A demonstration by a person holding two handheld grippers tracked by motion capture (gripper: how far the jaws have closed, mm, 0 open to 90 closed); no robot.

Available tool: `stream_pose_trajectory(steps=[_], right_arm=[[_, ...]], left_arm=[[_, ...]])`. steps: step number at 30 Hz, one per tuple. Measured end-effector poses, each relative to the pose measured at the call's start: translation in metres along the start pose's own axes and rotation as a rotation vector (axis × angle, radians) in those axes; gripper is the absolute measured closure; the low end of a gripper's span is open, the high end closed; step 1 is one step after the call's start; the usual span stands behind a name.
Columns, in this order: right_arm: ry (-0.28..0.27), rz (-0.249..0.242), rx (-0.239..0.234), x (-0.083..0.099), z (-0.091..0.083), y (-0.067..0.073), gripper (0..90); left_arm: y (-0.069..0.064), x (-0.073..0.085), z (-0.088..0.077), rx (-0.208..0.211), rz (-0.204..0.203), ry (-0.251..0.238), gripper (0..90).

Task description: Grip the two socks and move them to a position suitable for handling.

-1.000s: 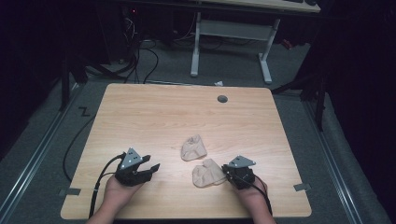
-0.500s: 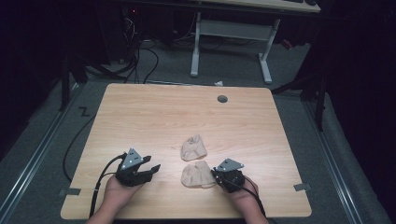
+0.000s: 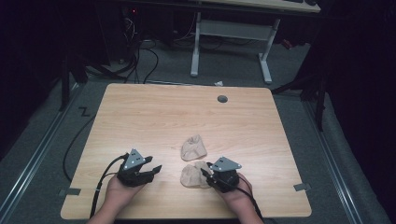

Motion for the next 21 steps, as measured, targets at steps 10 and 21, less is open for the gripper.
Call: stream_pose_trajectory(steps=[10, 21], right_arm=[[0.037, -0.089, -0.067, -0.009, 0.027, 0.045, 53.2], [0.096, -0.118, -0.102, 0.002, 0.04, 0.054, 51.9]], left_arm=[[0.002, 0.0, -0.002, -0.002, 0.0, -0.004, 47.0], [0.0, 0.001, 0.0, 0.002, 0.004, 0.005, 46.8]])
Point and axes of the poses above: each handheld gripper's, and its own axes: z roughly forward along the jaws, x roughly out of its underside, y roughly to its left, the point moved 8 cm from there along z, roughly forward along the jaws, and after that the axes turned 3 degrees about y, right-handed, at the moved point
